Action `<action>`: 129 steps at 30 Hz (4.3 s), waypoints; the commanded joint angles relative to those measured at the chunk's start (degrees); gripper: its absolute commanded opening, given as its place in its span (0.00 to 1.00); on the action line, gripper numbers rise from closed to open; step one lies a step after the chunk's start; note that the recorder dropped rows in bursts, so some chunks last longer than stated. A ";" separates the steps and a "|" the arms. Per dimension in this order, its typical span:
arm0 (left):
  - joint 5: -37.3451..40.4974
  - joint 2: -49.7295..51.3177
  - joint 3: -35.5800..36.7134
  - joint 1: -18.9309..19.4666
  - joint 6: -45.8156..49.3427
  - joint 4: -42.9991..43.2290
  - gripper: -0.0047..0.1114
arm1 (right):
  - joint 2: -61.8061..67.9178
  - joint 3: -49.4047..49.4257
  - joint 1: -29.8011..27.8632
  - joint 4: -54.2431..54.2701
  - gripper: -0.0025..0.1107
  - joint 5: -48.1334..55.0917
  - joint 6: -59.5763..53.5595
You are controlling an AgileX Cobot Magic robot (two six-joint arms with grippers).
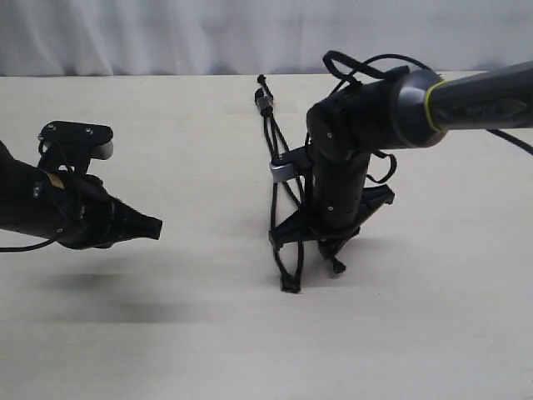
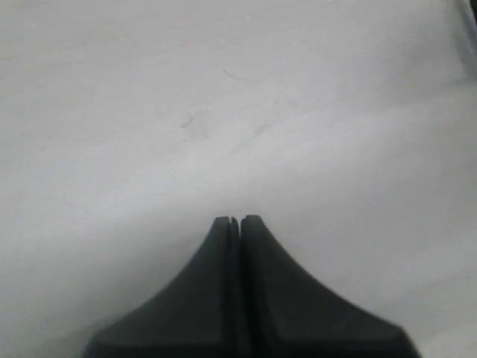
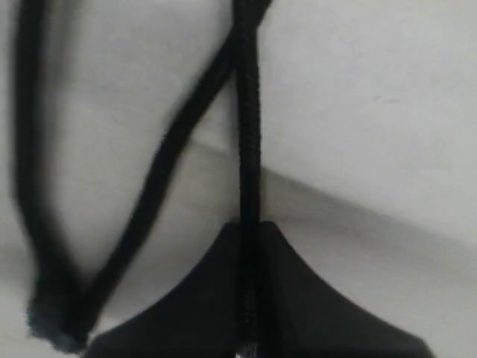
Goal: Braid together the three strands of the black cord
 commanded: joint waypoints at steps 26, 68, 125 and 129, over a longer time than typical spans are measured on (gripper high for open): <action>18.47 13.94 -27.74 -21.06 -8.03 23.91 0.26 | -0.34 1.57 -20.78 36.97 0.45 -2.49 -27.60; 41.77 31.96 -50.95 -20.07 -9.71 21.88 0.04 | -0.34 1.69 -24.09 40.10 0.45 -2.65 -30.35; 30.73 24.83 -34.25 -11.64 -0.06 8.86 0.48 | -9.01 8.07 -10.00 23.31 0.45 -6.47 -23.68; 30.58 24.83 -33.80 -11.64 -0.06 8.88 0.48 | -7.90 8.07 -5.14 15.20 0.45 -8.68 -18.09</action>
